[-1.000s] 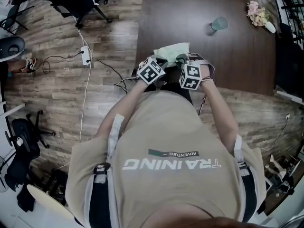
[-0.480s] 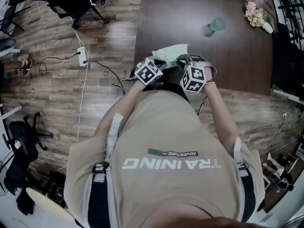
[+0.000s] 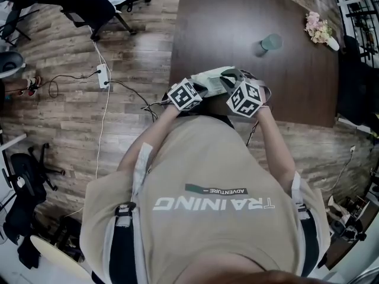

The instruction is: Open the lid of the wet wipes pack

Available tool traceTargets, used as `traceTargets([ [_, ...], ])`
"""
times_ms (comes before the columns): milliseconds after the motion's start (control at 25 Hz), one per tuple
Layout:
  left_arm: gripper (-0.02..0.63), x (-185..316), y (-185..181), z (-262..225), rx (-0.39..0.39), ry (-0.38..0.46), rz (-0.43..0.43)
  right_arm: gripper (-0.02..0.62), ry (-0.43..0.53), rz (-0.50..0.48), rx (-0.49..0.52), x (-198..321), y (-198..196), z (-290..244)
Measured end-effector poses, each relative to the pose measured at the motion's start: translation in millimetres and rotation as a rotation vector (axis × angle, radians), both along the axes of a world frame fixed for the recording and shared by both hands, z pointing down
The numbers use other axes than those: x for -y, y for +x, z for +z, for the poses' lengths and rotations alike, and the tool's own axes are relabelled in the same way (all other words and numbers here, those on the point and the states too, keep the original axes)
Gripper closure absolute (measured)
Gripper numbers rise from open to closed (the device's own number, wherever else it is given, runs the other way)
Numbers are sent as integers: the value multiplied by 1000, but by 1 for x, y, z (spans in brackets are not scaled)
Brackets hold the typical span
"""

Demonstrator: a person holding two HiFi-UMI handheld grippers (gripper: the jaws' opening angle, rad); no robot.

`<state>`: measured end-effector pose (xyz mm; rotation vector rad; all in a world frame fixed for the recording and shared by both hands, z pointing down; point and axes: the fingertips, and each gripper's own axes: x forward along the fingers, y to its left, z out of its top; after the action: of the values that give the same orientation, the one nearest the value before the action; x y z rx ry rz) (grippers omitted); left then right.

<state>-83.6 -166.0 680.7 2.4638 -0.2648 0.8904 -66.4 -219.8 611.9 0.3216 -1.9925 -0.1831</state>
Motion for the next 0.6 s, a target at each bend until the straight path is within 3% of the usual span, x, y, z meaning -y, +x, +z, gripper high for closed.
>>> traceTargets([
  [240,597,2,-2,1,-17,-59,63,559,-20,26,36,28,-12,0],
  [600,597,2,1,-2,-66,-164,88,558,-84,19,45,61,-25,17],
])
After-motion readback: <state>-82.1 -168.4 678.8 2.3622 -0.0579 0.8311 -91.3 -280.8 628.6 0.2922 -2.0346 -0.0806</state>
